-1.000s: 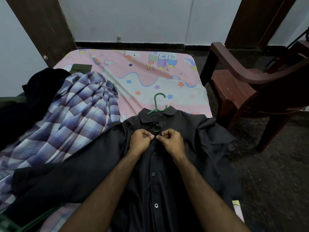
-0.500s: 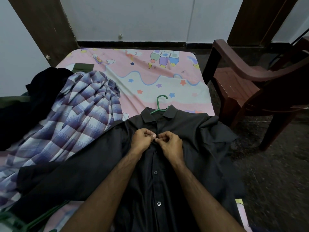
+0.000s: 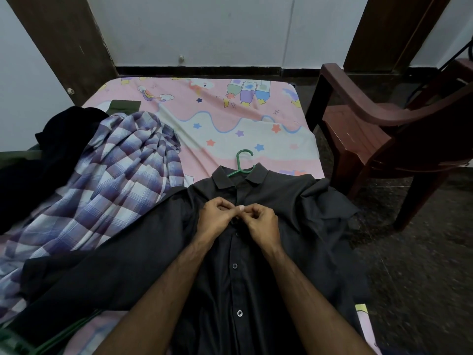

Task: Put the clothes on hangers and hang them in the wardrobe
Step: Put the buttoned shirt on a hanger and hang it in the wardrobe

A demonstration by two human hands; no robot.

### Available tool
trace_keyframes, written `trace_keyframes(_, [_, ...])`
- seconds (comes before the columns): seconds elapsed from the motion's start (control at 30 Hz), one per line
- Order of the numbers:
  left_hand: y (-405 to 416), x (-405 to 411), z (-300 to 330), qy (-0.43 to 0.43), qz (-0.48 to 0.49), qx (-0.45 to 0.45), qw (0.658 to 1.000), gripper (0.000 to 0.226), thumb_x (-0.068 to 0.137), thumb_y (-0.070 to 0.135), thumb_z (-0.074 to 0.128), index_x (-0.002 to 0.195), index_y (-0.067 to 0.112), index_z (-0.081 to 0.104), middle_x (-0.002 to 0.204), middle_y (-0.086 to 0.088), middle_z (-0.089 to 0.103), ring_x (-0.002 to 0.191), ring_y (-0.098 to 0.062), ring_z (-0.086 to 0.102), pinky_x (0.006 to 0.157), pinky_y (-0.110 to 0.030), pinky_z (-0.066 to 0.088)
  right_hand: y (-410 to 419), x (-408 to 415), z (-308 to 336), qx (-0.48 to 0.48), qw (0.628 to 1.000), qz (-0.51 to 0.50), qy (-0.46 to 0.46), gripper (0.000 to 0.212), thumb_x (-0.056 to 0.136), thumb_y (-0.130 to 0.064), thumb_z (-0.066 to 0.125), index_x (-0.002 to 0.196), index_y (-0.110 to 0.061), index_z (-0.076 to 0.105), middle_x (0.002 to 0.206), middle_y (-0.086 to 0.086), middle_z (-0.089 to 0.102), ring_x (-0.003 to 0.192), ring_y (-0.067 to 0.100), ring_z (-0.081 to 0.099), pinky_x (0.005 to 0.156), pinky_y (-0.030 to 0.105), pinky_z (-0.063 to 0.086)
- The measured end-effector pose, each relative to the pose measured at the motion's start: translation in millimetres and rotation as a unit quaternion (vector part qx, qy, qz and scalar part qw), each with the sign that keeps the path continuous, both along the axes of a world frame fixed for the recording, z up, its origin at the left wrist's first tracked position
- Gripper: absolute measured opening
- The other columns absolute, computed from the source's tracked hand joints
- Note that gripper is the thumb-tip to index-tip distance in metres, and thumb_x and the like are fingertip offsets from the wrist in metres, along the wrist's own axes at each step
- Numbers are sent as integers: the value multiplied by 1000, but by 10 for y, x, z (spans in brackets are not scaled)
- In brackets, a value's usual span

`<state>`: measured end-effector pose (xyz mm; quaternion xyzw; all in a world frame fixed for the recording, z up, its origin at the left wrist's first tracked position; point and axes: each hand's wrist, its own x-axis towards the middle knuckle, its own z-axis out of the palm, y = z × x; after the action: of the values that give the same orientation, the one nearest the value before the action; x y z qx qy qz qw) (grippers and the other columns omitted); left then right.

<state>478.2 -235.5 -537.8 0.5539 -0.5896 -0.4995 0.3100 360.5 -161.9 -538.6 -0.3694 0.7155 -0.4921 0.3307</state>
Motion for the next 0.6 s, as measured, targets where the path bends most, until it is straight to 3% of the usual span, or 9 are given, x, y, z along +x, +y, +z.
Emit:
trace_keyframes(0.13, [-28,14,-25,9,-8,-4,1000,11,84,11,79,78,13,69,68,-1,69,60,-10,63,67,-27,52,-37,13,-14,15,1000,-16,-3,4,83,-20,80,82,-18,77,73,-3,76,69,6,72,66,23,57])
trace_keyframes(0.23, [-30,8,-41,21,-7,17,1000,18,89,2,70,78,15,66,65,0,64,51,-1,57,62,-20,47,-65,38,0,28,999,-20,-4,7,81,-21,80,78,-17,75,71,-3,75,66,7,70,64,25,55])
trace_keyframes(0.43, [-52,-3,43,38,-38,67,996,15,95,1,62,84,12,61,67,-2,59,59,-8,52,51,-11,41,-162,27,26,36,996,-20,-81,13,83,-11,72,70,-13,69,68,1,70,64,10,61,65,31,49])
trace_keyframes(0.5, [-54,-12,11,-9,-35,23,999,14,94,5,65,83,14,60,71,0,62,63,-11,56,62,-22,47,-169,34,15,43,997,-18,-66,12,83,-14,71,71,-15,68,70,0,71,64,10,61,65,29,49])
trace_keyframes(0.6, [56,-31,-37,-144,-59,-117,981,9,92,10,64,90,13,57,85,1,65,79,-18,61,74,-33,48,-135,54,14,54,998,-32,-28,9,83,-19,70,74,-16,68,75,0,73,67,8,63,66,25,49])
